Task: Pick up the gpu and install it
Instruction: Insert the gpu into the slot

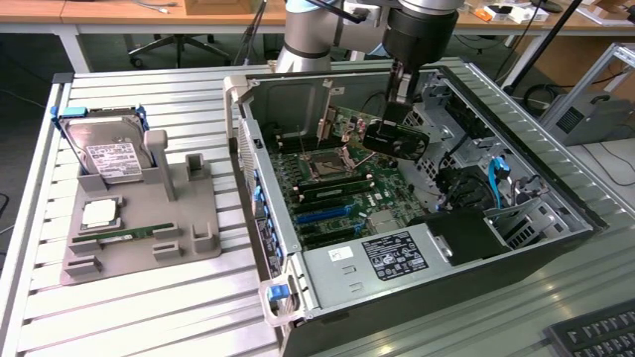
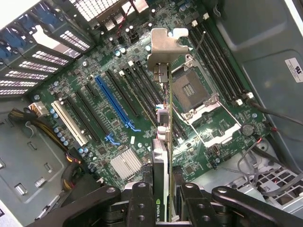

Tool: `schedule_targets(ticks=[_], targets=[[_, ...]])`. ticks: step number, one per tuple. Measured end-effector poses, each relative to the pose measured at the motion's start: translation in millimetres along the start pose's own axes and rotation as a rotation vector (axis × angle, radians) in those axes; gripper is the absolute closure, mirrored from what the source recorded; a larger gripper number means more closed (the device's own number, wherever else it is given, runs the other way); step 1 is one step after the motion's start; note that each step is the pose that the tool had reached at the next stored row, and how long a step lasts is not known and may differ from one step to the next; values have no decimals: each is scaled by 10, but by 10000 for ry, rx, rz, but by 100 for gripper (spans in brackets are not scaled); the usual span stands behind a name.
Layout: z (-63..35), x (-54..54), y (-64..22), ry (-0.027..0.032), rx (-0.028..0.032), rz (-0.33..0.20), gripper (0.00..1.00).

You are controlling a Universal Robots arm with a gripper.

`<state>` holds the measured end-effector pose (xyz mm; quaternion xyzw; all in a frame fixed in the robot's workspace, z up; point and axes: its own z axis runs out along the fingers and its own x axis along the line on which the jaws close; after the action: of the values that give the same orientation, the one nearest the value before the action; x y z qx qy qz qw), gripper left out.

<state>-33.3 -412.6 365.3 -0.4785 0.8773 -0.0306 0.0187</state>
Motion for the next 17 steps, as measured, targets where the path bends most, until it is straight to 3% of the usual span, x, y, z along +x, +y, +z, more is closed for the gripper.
schedule_targets(ticks=[17], targets=[[0,0,0,-5,5,-204,73]])
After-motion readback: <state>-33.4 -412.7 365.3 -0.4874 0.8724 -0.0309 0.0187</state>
